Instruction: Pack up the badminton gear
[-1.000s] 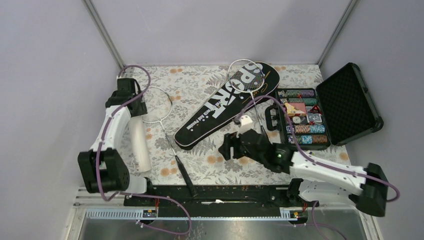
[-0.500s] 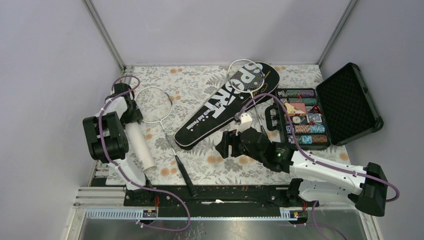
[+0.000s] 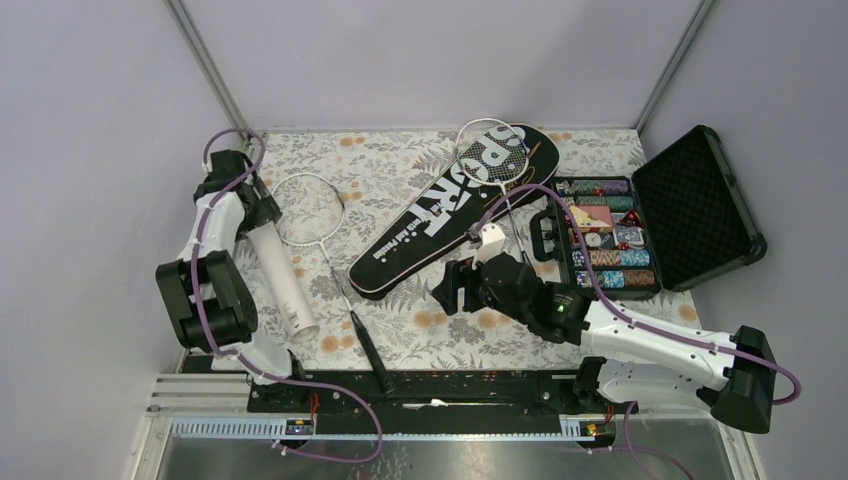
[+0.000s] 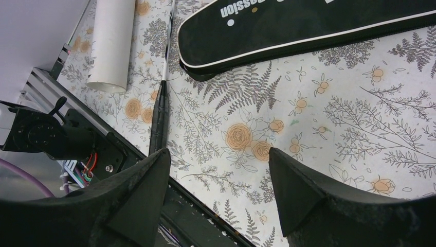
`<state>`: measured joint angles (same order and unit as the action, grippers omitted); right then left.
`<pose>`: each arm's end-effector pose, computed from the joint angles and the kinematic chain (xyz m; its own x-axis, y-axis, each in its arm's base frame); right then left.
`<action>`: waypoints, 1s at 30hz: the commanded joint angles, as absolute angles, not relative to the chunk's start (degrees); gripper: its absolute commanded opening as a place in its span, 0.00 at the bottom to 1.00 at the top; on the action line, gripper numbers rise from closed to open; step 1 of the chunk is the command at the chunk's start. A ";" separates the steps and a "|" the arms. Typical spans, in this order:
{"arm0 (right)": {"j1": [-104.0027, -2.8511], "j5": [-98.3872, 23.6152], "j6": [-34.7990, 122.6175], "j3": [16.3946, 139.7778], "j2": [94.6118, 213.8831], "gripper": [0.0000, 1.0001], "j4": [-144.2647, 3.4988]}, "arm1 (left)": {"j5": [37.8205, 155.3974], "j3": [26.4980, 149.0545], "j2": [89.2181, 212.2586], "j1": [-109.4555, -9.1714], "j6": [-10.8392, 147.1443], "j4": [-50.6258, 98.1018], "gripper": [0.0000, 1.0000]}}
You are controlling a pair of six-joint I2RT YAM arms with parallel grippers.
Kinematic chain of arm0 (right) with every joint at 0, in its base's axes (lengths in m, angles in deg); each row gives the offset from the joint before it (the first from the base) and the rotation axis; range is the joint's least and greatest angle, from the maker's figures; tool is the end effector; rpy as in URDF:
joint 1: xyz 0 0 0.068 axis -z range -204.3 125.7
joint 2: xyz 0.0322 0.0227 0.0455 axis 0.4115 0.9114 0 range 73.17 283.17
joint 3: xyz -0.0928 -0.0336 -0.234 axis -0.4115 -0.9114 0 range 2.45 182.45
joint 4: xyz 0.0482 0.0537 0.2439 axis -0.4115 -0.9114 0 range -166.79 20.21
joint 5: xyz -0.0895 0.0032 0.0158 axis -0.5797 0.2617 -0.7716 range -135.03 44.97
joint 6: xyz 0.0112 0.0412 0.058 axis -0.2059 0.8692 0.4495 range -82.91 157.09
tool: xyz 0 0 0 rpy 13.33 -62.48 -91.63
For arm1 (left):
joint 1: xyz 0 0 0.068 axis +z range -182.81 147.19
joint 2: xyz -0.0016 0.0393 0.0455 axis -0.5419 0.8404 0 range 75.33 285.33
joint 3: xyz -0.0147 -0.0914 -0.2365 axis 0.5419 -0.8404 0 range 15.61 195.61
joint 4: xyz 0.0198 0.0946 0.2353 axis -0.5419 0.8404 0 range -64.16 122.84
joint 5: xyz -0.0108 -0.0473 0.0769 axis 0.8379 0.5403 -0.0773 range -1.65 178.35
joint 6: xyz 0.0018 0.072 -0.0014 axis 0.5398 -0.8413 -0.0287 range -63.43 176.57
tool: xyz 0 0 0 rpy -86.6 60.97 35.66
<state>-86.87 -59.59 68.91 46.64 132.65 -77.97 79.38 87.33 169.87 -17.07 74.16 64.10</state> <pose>0.1337 0.2252 0.2669 -0.5529 0.0423 -0.8322 -0.5430 0.7392 0.3984 0.3302 0.1026 0.2042 -0.7001 -0.5074 -0.5024 -0.5792 0.8151 -0.0160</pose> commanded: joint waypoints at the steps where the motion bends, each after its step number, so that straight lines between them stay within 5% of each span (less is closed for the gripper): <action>1: -86.79 -61.85 68.14 48.03 131.15 0.77 -78.08 | 84.27 89.87 162.66 -19.59 76.92 65.57 0.74; 11: -86.79 -60.43 69.75 45.80 129.83 0.75 -76.15 | 86.86 79.38 162.28 -30.51 85.00 57.20 0.68; 17: -86.80 -60.94 69.02 44.69 127.88 0.74 -77.01 | 87.67 76.05 167.86 -30.84 88.04 52.48 0.53; 30: -86.79 -62.41 67.94 44.06 127.44 0.74 -75.69 | 90.49 78.22 179.30 -31.44 87.32 51.01 0.41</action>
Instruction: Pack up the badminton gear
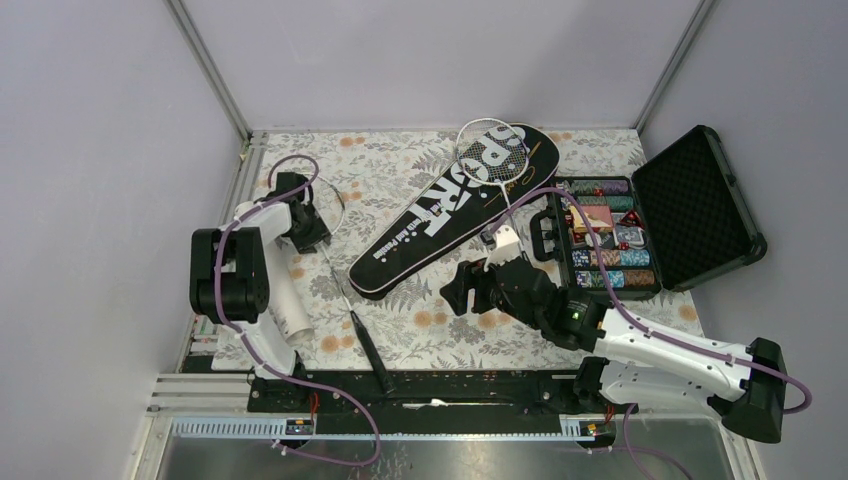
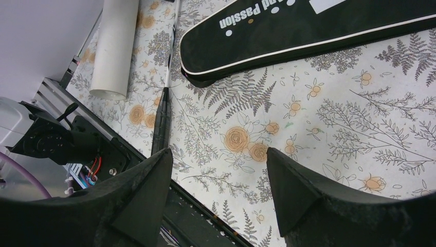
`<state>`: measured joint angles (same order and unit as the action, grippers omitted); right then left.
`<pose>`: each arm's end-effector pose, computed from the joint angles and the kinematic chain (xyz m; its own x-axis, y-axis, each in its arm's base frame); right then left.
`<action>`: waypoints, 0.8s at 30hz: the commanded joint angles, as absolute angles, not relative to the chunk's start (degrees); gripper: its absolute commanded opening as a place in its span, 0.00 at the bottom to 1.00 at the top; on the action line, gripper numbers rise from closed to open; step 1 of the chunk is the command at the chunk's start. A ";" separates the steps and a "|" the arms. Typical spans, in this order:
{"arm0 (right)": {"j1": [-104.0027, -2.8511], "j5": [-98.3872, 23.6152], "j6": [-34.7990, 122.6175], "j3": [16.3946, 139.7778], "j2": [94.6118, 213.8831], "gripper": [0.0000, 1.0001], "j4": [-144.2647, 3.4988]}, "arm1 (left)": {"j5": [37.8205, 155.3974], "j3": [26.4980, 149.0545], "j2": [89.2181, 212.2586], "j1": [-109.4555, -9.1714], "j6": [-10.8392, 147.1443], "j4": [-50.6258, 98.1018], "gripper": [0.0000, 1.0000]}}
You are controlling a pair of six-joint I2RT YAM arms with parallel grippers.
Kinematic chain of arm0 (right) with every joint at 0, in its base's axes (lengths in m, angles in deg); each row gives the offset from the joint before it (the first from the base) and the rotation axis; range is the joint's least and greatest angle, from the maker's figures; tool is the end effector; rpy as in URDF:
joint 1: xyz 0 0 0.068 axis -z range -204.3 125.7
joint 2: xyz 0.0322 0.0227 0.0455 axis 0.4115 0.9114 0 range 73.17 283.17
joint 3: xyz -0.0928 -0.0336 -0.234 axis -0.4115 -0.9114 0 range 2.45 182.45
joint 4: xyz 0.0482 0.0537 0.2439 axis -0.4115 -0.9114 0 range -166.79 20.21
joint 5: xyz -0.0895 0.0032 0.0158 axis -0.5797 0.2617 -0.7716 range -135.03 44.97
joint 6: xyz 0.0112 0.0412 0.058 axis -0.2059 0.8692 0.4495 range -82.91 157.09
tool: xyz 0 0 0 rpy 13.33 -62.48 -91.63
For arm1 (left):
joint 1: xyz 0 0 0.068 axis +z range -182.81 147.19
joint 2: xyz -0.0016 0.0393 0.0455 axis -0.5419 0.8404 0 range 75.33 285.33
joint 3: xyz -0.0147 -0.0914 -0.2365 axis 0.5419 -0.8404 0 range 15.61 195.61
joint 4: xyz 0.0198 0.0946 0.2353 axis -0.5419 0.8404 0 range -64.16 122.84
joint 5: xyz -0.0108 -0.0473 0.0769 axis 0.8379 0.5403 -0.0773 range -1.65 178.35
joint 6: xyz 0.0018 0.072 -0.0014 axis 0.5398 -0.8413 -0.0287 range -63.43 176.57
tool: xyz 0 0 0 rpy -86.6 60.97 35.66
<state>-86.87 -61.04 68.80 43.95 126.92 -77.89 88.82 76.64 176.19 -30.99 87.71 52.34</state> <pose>0.1266 0.2084 0.2732 -0.5222 0.0905 -0.8480 -0.5403 0.7343 0.4110 0.3403 0.0102 0.1253 -0.7688 -0.5417 -0.3399 -0.4977 0.8405 -0.2140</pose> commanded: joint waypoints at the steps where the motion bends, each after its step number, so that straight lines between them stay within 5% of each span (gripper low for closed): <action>1: -86.79 -62.21 67.98 44.11 127.59 0.74 -75.62 | 90.56 78.52 179.38 -31.61 87.11 51.30 0.37; 9: -86.82 -60.88 68.47 45.78 129.17 0.73 -76.36 | 92.84 79.91 175.35 -31.76 85.80 52.85 0.01; 24: -86.84 -58.98 70.67 43.63 130.76 0.72 -68.67 | 99.63 82.91 155.66 -38.47 83.33 57.18 0.00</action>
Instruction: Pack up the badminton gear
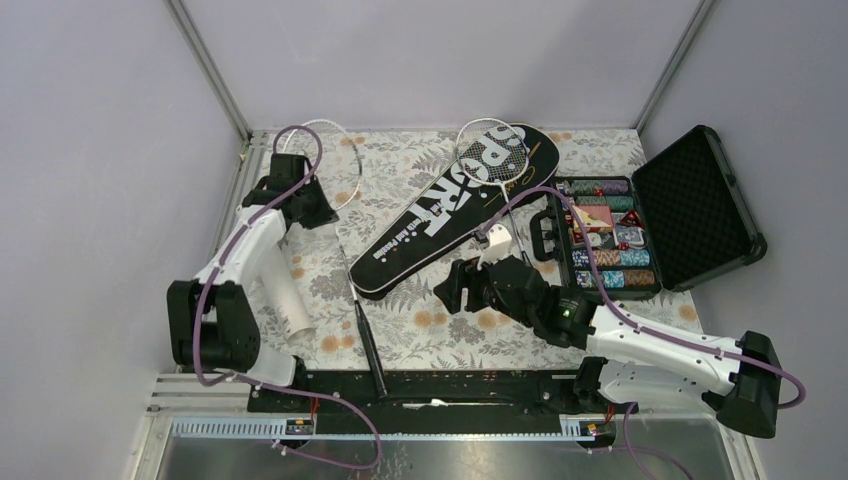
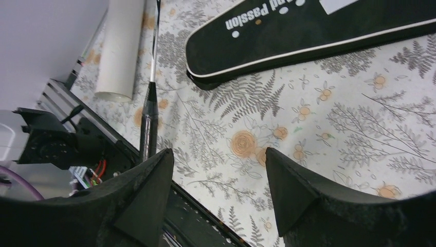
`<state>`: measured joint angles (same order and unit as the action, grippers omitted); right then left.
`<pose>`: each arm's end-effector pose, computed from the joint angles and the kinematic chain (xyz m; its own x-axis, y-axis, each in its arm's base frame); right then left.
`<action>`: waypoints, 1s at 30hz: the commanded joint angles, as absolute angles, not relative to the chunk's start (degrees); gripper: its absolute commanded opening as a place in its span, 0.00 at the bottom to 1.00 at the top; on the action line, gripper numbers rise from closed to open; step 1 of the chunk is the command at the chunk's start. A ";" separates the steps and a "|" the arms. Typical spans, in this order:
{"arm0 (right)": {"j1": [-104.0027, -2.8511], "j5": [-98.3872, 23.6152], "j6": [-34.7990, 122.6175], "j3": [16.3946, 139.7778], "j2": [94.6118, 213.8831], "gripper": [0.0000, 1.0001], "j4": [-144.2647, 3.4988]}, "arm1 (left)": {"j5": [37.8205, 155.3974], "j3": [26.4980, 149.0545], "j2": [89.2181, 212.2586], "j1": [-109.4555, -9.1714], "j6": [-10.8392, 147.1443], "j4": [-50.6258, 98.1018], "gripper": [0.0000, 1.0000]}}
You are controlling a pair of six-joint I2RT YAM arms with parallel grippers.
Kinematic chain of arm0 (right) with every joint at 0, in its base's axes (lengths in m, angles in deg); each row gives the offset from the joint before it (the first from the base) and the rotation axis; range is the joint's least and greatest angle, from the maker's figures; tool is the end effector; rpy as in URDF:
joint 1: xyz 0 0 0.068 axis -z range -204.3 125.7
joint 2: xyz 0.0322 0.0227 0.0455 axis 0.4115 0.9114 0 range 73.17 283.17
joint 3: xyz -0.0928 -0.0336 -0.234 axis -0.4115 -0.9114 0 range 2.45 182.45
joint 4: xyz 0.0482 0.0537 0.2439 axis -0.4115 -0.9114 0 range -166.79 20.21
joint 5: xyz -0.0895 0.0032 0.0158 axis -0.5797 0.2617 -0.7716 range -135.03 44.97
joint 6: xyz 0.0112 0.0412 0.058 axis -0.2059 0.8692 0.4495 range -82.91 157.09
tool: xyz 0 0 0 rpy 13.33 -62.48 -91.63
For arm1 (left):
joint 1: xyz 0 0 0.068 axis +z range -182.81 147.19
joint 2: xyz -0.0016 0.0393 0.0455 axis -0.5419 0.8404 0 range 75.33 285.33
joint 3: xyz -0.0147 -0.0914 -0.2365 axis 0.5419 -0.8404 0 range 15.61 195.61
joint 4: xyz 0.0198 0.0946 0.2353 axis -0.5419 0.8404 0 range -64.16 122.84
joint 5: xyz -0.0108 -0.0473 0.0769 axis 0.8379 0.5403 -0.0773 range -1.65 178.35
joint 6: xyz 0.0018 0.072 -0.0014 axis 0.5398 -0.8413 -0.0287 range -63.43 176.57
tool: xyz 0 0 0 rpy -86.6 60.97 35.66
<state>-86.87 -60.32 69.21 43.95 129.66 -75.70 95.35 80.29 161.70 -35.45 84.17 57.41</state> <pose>0.1304 0.2171 0.2669 -0.5341 0.0840 -0.8412 -0.5417 0.7300 0.4168 0.3262 -0.0224 0.2188 -0.7643 -0.4250 -0.4850 -0.2657 0.8928 -0.3637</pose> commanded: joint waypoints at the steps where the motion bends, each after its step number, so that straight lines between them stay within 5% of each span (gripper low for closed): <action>1: -86.86 -58.47 70.89 43.49 131.35 0.71 -67.02 | 99.80 82.62 154.21 -39.57 83.93 57.15 0.00; 14: -86.86 -55.66 78.02 44.38 144.77 0.61 -44.04 | 102.48 72.39 137.31 -56.67 98.53 45.07 0.00; 30: -86.79 -54.08 75.82 46.49 150.20 0.58 -43.98 | 99.60 71.78 135.62 -62.16 98.53 45.02 0.00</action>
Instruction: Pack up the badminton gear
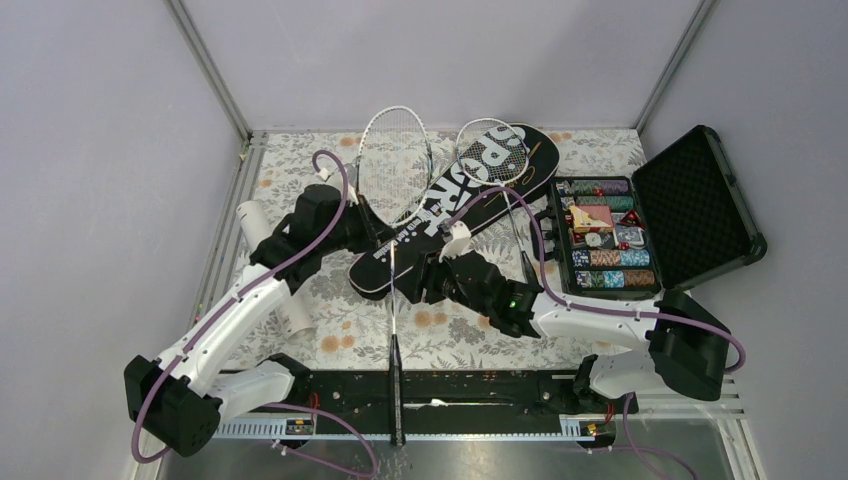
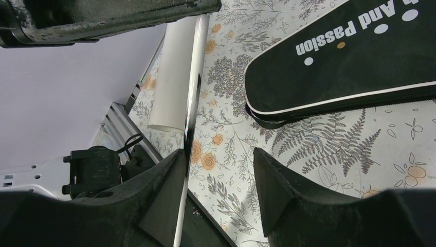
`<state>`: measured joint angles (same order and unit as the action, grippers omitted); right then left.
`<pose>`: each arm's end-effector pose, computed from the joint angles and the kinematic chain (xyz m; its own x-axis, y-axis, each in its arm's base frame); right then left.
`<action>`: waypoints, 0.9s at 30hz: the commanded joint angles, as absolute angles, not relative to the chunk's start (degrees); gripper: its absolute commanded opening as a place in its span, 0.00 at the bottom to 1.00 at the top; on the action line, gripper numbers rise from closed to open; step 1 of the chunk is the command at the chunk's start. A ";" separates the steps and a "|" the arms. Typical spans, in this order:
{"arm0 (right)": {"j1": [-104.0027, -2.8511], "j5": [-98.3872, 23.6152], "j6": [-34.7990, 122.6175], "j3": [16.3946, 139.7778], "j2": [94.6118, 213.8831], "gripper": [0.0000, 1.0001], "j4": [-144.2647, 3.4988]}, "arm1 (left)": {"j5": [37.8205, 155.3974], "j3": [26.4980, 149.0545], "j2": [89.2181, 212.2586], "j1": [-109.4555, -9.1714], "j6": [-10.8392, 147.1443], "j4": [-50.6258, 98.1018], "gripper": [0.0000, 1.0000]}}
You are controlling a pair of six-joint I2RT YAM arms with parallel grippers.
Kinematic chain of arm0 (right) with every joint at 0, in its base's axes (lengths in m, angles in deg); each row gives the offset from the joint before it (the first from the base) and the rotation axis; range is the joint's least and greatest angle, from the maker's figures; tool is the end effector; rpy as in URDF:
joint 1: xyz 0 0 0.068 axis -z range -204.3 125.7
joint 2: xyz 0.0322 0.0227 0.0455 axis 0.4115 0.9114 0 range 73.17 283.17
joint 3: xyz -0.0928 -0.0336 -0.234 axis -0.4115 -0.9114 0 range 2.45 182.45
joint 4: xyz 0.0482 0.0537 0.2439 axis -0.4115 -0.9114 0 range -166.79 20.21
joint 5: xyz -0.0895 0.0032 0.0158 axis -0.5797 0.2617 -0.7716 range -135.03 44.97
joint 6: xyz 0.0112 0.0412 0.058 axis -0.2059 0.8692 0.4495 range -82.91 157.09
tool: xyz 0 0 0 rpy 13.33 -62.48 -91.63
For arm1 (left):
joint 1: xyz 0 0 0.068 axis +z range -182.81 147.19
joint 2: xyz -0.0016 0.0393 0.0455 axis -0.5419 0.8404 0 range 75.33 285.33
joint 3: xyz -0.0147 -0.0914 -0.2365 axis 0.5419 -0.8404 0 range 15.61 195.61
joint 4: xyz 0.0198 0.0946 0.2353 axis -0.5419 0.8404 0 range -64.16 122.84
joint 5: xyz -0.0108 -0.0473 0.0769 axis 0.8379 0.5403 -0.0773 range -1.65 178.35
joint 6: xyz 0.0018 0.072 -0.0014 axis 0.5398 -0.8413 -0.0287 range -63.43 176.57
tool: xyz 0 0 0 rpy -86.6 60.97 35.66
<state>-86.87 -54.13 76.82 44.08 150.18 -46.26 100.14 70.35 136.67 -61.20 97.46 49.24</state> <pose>0.1573 0.2826 0.2359 -0.5874 0.2381 -0.7735 -0.5587 0.5721 0.6004 0.2229 -0.1344 0.2942 -0.7390 -0.3289 -0.5880 0.1817 0.7431 -0.6441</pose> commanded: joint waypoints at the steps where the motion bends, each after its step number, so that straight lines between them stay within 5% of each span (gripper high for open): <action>1: -86.79 -54.49 75.39 46.34 149.57 0.60 -44.79 | 97.77 72.57 136.27 -62.17 97.17 46.55 0.00; 9: -81.73 -55.15 64.69 44.25 140.72 0.73 -59.04 | 83.03 82.35 144.83 -60.06 85.05 53.70 0.00; 27: -45.32 -46.52 49.01 57.50 156.00 0.67 -76.91 | 84.84 95.64 170.57 -44.60 75.38 55.61 0.00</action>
<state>-49.80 -50.24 52.19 52.23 151.67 -74.80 83.64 93.41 168.19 -45.63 77.41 57.35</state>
